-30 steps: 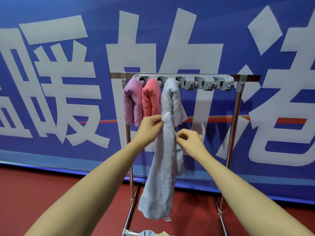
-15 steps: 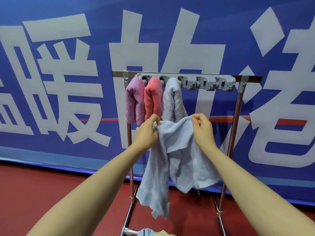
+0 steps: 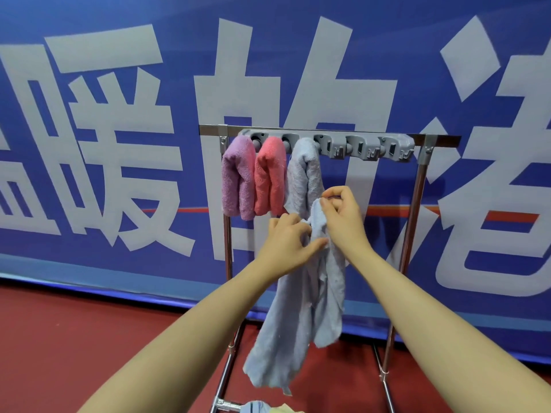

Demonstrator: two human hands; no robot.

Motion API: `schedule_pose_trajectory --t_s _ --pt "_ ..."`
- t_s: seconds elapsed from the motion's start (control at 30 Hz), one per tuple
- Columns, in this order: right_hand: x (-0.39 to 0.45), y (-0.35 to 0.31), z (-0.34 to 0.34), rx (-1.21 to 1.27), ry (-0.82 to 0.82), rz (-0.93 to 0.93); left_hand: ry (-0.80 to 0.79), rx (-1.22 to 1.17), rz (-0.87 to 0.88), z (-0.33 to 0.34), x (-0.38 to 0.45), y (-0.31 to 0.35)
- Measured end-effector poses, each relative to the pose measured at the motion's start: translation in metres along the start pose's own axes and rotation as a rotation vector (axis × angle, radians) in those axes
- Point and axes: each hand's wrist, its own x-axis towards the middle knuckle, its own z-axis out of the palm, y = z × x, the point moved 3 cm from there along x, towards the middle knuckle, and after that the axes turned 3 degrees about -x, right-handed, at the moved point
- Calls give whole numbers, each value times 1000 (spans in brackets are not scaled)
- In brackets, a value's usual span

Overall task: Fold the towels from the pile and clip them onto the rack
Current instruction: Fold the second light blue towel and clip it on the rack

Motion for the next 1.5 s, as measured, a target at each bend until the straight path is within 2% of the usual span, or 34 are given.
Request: schedule_pose_trajectory --t_s 0.13,0.27,0.53,0.67,0.8,0.97,1.07,1.17,1.27,1.43,1.5 --pt "0 2 -6 -33 -2 -3 21 -118 -145 -2 10 -1" --pt "-17 15 -15 -158 98 -31 16 -94 -252 -4 13 0" --pt "-48 25 -4 -400 -189 -87 43 -96 -387 -6 14 1" --pt "-49 28 6 -507 -235 -104 53 -95 -385 -13 14 0" --pt "-46 34 17 -468 -187 -51 72 -95 -360 -17 14 -6" --pt "-39 33 12 -171 -10 107 92 -152 -400 -21 12 -24" --pt "-34 30 4 -152 105 115 35 -122 -388 -23 11 -34" --pt "-32 27 1 -97 141 90 -9 -100 -335 -26 11 -34" --pt "-30 25 -1 -117 143 68 17 -86 -292 -29 11 -30" --pt "-26 25 -10 -141 251 118 49 -73 -317 -31 6 -39" --pt "-25 27 -9 -157 210 140 47 -62 -303 -31 5 -40"
